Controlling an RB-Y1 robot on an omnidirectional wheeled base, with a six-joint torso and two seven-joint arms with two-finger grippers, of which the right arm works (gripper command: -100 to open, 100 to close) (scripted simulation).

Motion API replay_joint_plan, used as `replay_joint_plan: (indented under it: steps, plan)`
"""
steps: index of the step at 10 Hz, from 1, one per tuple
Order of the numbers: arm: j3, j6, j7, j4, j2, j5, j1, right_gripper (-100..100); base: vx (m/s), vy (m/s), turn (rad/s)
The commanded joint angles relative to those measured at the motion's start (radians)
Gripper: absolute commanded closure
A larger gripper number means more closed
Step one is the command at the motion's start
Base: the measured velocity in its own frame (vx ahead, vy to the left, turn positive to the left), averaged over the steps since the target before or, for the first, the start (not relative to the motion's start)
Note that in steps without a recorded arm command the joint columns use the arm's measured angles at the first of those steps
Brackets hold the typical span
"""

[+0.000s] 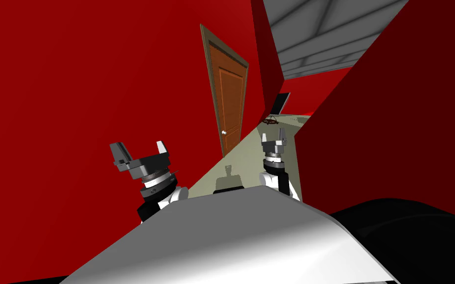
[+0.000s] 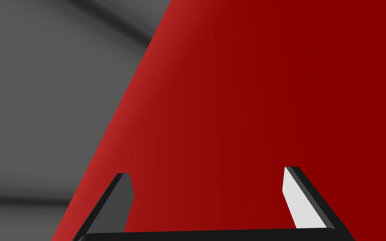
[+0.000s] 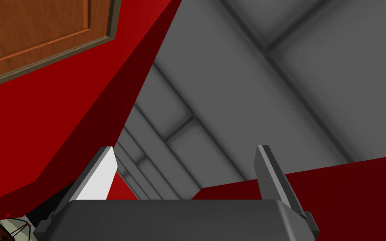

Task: Pull the door open

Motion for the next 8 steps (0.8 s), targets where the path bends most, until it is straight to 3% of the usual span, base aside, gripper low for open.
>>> replay_joint_plan:
  steps: [1, 8]
  plan:
    - [-0.003, -0.008, 0.03, 0.033, -0.01, 0.017, -0.009, -100, 0.063, -0.012, 0.071]
    - [-0.018, -0.044, 0.155, 0.175, -0.043, 0.089, -0.045, -100, 0.117, -0.024, 0.075]
